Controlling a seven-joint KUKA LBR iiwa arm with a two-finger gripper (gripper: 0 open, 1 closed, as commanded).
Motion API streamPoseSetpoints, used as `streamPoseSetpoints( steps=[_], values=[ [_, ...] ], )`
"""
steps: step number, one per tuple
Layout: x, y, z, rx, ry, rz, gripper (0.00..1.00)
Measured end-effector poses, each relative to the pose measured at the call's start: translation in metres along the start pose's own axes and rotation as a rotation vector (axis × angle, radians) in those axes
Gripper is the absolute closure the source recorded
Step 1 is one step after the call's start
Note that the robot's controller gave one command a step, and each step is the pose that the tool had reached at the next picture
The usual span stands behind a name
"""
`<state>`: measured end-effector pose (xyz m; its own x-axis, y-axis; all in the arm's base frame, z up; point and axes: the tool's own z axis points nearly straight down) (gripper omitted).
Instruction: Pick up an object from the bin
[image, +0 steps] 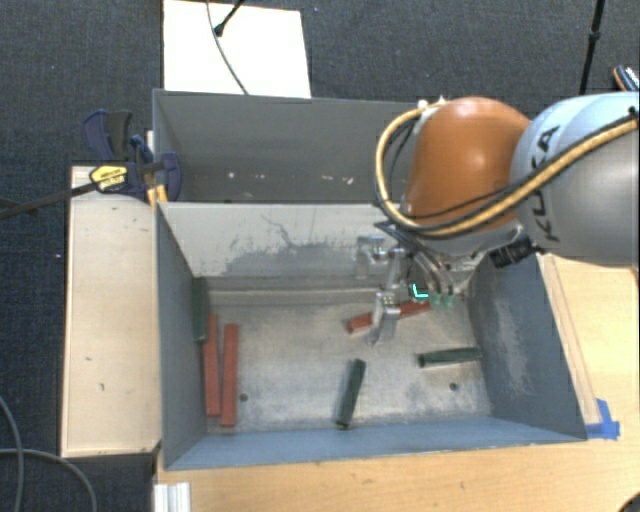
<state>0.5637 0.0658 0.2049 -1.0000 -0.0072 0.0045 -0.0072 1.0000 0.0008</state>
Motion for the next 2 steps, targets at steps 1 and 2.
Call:
streamPoseSetpoints(
  steps=[1,2],
  values=[
    [-0.020,-0.064,0.138,0.001,0.000,-0.078,0.00],
    [-0.028,-0.104,0.134,0.003,-0.010,-0.128,0.00]
  ],
)
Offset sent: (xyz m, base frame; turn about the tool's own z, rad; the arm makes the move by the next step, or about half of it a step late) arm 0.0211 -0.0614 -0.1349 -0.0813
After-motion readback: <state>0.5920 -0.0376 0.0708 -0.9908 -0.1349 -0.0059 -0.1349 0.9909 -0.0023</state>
